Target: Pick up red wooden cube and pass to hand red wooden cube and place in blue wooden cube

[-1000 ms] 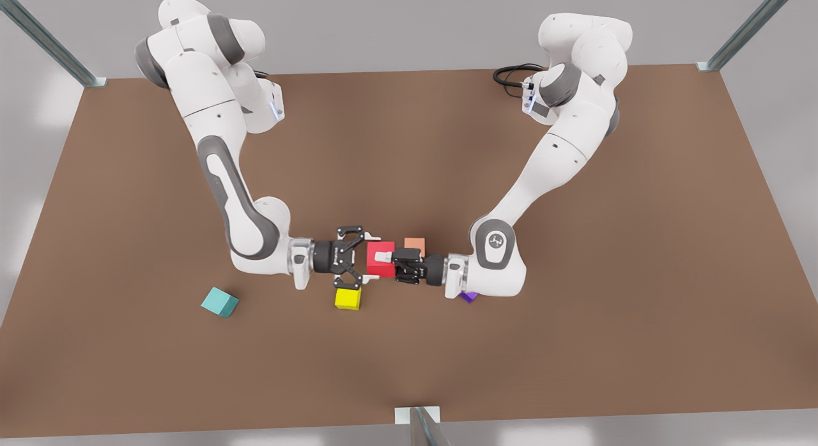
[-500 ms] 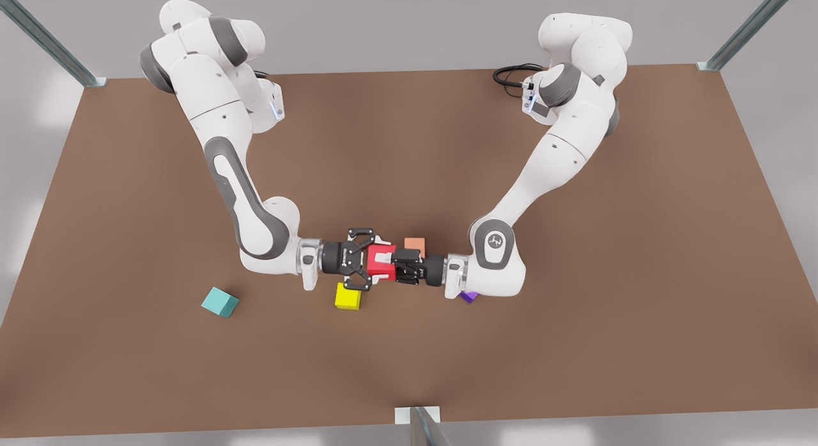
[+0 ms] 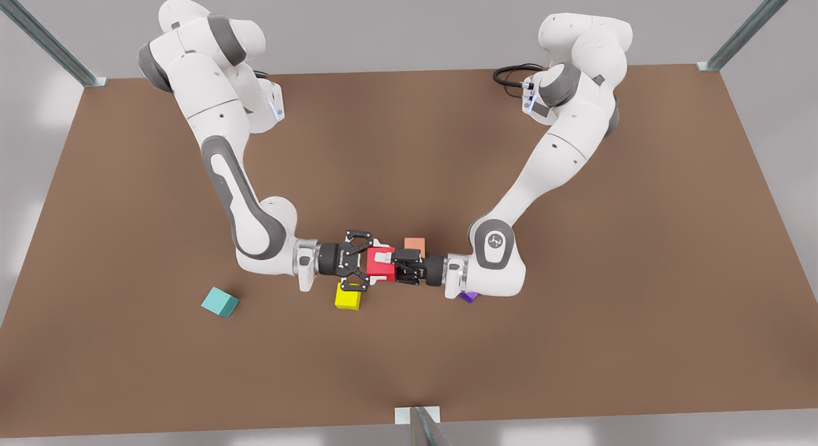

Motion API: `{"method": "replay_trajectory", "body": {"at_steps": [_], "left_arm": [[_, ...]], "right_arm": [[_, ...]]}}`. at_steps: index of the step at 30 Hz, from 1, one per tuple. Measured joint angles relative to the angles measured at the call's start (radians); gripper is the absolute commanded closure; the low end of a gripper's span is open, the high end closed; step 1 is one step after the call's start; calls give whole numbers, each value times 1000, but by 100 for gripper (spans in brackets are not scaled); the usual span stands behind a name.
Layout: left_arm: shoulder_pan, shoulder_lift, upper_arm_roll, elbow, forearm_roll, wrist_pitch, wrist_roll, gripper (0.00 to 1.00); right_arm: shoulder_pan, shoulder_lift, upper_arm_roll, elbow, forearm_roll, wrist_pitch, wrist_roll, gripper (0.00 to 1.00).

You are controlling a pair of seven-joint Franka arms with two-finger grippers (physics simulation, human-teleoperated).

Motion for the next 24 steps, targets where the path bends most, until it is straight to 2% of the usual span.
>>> {"method": "replay_trajectory", "body": {"at_steps": [1,3,4,13,19,20,22,24], "left_arm": [[0,0,0,0,0,1,0,45],[0,0,0,-1,-3,0,2,18],[0,-2,0,-2,-6,-2,5,0],[11,-7,0,-5,-9,-8,11,0],[162,-24,2,-7,67,-87,3,0],[217,-45,2,-7,125,-123,-12,0],[339,-130,0,22,392,-237,-67,0],[373,-282,-13,36,864,-351,-118,0]], "right_arm": [[0,0,0,0,0,0,1,43],[0,0,0,0,1,0,3,43],[-1,0,0,1,1,0,4,43],[-19,-9,-1,-9,-6,-4,11,42],[-109,-26,-4,-13,-75,-36,20,42],[-133,-31,-5,-13,-113,-46,25,42],[-196,-44,-10,-13,-230,-73,43,42],[-261,-53,-24,5,-414,-102,78,42]]}}
